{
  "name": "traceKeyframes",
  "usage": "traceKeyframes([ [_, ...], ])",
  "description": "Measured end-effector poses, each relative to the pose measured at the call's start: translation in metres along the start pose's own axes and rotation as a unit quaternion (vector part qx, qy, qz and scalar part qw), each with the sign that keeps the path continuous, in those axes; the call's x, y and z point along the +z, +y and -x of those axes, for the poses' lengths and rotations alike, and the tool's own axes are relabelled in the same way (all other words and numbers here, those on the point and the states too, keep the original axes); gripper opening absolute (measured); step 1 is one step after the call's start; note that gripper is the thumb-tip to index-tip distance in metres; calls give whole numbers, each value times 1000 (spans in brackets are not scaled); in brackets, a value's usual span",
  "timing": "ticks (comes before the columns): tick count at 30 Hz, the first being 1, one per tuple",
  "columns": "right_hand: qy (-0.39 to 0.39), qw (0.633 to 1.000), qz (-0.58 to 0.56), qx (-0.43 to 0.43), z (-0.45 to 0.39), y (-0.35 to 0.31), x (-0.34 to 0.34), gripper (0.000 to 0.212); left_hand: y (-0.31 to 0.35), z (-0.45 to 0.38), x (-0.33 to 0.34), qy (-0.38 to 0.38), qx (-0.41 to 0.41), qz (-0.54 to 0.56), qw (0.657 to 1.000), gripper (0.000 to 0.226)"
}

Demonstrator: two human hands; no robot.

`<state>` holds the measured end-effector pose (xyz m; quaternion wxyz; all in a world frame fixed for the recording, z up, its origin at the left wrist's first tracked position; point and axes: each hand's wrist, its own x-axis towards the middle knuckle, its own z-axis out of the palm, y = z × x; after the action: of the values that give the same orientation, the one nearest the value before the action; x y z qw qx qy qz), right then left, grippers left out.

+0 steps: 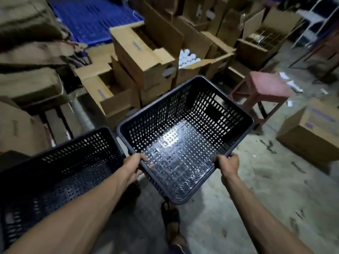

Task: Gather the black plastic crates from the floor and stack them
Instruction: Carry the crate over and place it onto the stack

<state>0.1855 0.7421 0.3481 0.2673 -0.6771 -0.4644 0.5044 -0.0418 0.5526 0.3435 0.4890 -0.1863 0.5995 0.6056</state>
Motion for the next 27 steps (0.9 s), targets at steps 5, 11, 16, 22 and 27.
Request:
traceKeyframes([
  [5, 49, 998, -11, -37, 81, -42, -38, 35, 30, 86, -28, -37, 44, -24, 998, 18],
  [11, 96, 993, -18, -59, 138, -84, -79, 50, 66, 162, -79, 2, 99, -16, 995, 33],
  [16, 79, 996, -16, -43, 171, -104, -94, 69, 95, 206, -149, 36, 98, -37, 994, 20],
  [22, -30, 995, 57, -79, 208, -120, -63, 39, 122, 233, -244, 52, 98, -33, 993, 17],
  [27, -68, 978, 141, -135, 240, -122, -6, 22, 148, 232, -309, 127, 136, -29, 982, 26],
])
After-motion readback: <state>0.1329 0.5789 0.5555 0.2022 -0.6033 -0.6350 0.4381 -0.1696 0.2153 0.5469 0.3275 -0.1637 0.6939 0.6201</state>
